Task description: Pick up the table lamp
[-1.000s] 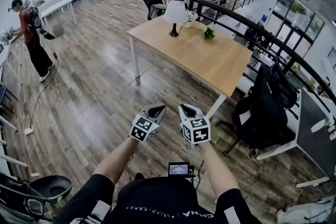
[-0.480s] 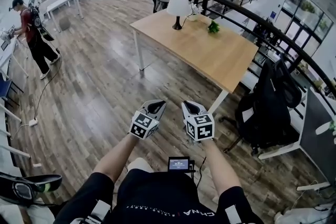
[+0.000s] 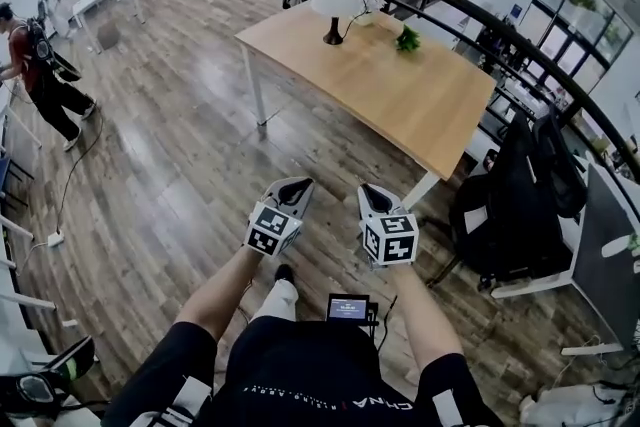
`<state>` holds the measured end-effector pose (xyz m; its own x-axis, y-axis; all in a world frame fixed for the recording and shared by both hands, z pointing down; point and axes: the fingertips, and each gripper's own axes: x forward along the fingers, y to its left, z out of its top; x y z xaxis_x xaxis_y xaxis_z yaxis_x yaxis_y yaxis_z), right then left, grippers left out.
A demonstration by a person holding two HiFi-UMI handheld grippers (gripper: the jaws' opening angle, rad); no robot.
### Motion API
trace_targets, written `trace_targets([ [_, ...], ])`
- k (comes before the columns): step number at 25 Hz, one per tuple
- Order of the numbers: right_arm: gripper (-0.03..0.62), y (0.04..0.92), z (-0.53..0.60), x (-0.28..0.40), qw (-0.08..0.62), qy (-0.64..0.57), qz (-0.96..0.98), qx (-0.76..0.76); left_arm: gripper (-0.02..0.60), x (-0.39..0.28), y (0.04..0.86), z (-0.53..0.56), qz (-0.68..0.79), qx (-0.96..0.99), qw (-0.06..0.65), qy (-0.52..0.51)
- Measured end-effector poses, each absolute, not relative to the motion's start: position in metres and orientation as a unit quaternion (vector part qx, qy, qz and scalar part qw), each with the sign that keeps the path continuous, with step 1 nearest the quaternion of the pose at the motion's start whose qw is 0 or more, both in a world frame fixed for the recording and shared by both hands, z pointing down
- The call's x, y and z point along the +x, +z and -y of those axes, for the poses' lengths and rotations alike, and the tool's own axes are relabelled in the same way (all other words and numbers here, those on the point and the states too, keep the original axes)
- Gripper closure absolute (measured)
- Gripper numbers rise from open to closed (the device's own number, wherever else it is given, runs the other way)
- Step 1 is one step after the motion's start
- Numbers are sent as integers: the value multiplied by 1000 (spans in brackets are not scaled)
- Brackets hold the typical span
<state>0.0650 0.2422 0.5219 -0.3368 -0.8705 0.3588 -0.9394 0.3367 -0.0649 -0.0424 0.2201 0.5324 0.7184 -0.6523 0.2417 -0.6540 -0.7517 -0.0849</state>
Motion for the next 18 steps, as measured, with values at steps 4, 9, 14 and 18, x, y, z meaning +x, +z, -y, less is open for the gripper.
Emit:
trace_targets([
  [4, 551, 521, -176, 58, 136, 137, 801, 566, 561, -51, 540, -151, 349, 927, 4, 135],
  [9, 551, 520, -102, 38, 150, 136, 799, 566, 561, -64, 539, -77, 329, 936, 14, 127],
  [14, 551, 527, -37, 18, 158, 147, 793, 570, 561, -82, 545, -17, 302, 944, 30, 129],
  [18, 551, 533, 6, -1, 156, 158, 787, 576, 561, -103, 555, 28, 297, 945, 35, 135],
])
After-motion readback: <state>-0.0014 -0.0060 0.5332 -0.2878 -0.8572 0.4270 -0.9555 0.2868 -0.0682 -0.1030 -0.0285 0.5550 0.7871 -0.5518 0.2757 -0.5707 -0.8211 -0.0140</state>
